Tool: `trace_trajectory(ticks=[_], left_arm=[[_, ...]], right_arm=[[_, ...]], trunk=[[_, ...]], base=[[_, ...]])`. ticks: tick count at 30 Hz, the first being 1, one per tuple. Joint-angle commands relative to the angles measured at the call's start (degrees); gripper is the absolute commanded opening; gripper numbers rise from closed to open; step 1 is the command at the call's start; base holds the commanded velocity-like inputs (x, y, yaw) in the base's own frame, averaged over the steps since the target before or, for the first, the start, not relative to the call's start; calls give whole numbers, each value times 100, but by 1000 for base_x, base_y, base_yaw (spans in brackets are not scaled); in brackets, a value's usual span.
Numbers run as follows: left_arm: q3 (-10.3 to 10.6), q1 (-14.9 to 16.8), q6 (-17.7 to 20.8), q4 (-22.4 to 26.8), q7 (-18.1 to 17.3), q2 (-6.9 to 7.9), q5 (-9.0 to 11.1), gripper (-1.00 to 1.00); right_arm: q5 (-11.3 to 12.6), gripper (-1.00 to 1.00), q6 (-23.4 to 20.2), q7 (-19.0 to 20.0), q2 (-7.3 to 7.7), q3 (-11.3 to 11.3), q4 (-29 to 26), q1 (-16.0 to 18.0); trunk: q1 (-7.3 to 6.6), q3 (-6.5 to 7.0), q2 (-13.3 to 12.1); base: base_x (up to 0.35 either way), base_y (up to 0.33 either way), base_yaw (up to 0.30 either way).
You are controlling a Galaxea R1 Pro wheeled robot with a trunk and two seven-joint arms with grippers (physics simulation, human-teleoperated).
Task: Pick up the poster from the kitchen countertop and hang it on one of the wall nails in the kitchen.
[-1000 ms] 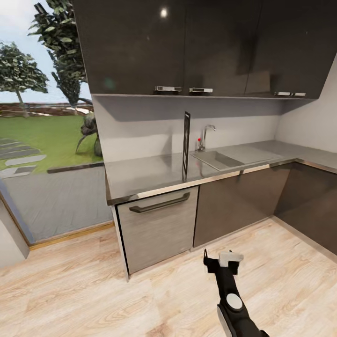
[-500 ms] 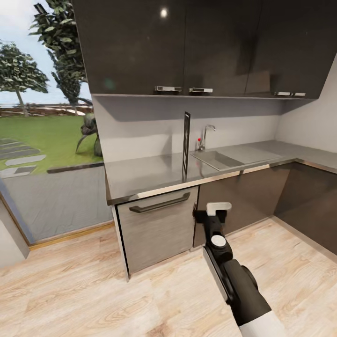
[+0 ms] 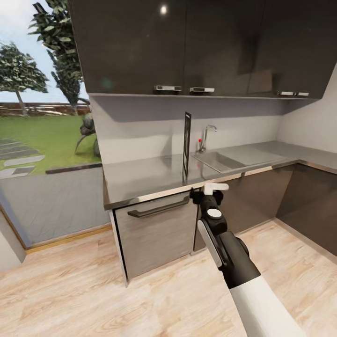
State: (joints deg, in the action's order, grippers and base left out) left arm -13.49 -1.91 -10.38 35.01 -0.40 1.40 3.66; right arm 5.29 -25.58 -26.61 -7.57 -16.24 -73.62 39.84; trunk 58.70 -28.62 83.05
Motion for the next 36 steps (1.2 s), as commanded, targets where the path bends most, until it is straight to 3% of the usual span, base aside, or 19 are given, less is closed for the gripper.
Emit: trace_trajectory(ticks=[1, 21, 29, 36], left_arm=[[4, -2, -8, 6, -4, 1, 38, 100], [-4, -2, 0, 6, -3, 1, 42, 100], [-5, -2, -1, 6, -3, 1, 38, 100], [-5, -2, -5, 6, -3, 1, 39, 100]], right_arm=[[56, 100, -15, -49, 2, -15, -4, 6], [60, 100, -17, -29, 2, -27, -4, -2], [60, 100, -17, -36, 2, -336, -4, -3], [60, 100, -17, -37, 2, -380, 2, -3]], trunk=[[3, -5, 2], [3, -5, 2], [3, -5, 2], [3, -5, 2]], base=[[313, 0, 0], [331, 0, 0], [319, 0, 0], [95, 11, 0]])
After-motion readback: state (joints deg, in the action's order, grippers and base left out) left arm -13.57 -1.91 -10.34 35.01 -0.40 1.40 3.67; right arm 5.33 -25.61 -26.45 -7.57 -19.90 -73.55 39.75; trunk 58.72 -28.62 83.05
